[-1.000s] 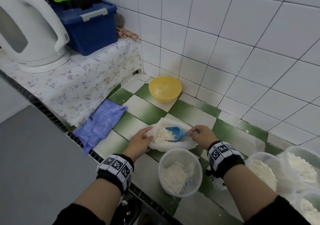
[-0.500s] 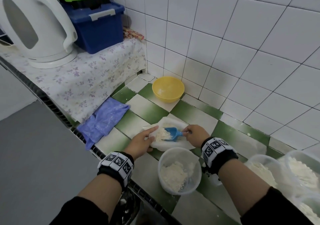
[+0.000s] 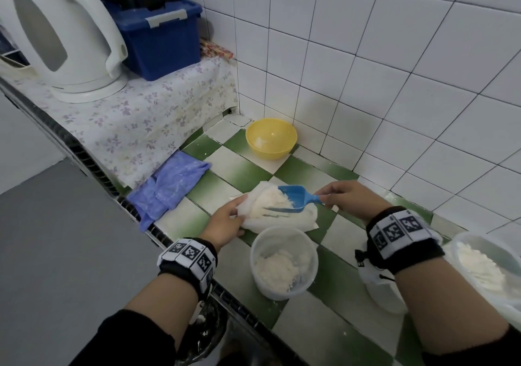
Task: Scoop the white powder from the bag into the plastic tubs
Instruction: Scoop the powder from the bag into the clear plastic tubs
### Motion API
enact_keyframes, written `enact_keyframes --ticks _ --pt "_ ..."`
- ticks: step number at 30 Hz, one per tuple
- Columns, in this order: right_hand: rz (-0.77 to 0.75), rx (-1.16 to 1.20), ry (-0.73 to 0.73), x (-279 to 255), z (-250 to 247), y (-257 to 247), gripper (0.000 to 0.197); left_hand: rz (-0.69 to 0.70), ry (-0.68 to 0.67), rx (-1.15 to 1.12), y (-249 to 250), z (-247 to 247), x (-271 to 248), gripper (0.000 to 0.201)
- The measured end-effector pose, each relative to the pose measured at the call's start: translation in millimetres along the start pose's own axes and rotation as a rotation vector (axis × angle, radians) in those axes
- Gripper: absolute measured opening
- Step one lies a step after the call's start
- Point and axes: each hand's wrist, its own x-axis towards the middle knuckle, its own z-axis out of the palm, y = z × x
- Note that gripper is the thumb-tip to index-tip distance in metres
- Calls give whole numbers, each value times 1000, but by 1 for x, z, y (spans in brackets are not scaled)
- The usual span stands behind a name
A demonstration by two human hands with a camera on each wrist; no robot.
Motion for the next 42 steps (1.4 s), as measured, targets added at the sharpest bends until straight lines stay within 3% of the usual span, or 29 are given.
enact_keyframes --ticks 6,11,18,30,35,39,42 --pt "-58 -4 -130 -35 -27 -6 13 -7 38 -37 -6 3 -4 53" --pt "-141 -238 -216 -49 -21 -9 12 -14 54 -44 -7 4 -8 53" --pt "-215 -371 -211 -61 -5 -15 15 -24 59 -43 -5 4 -9 53" --pt "-265 -357 -88 -68 0 -9 25 -34 50 -40 -6 3 -8 54" --pt "-223 -236 -83 -73 -21 -11 15 -48 54 -39 -6 1 -7 51" --pt "-183 -121 72 -68 -32 -11 12 -37 59 -34 -5 -1 -4 48" --pt "-93 -242 211 -51 -20 -12 14 -17 68 -34 -4 -1 -1 44"
